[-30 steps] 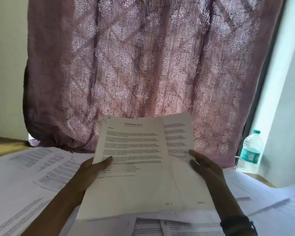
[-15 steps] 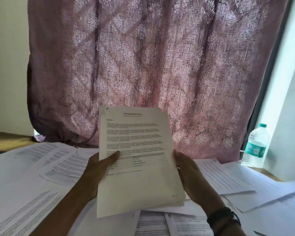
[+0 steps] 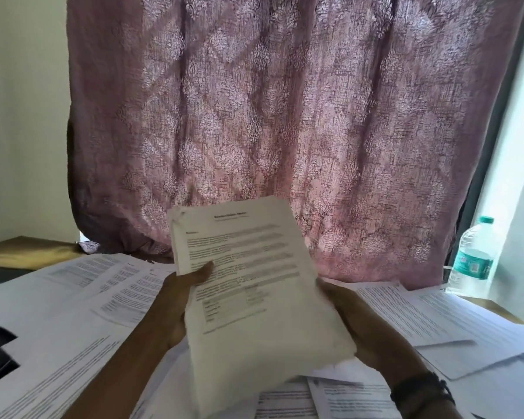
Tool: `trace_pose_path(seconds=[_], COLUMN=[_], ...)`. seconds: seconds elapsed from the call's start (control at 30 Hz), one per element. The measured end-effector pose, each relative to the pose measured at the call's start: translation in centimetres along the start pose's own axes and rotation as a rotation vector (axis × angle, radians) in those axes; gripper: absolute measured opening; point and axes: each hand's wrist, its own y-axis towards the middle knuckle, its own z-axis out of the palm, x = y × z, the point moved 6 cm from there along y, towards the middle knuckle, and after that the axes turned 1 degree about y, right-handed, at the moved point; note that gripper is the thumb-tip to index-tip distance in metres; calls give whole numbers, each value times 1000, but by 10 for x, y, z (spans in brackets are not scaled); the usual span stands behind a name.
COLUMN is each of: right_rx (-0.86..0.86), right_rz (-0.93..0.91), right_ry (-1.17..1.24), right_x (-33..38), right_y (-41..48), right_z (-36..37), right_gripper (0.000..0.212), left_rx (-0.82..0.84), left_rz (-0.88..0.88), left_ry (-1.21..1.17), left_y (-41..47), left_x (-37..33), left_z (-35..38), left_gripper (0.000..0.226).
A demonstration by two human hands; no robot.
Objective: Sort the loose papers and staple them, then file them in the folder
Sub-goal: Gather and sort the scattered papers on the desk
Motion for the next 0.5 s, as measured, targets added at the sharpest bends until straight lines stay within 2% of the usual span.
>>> trace_pose_path(seconds=[0.13,0.23,0.33,0.5], right_rx=[-74,21,70,-134], right_rz=[5,-13,-66,-138], right_ry=[254,178,127,100], right_x=[-8,-18,-25,-15], right_y=[8,15,19,20], right_z=[-3,19,36,1], right_gripper=[66,84,68,50], left_rx=[-142,-211,-202,-49], left_rz=[109,151,189,220], left_ry=[-220,-281,-291,-285], left_y=[4,2,0,-5], left_x=[-5,-4,-1,-23], left_z=[-11,-10,-2,3], left_gripper=[50,52,51,39])
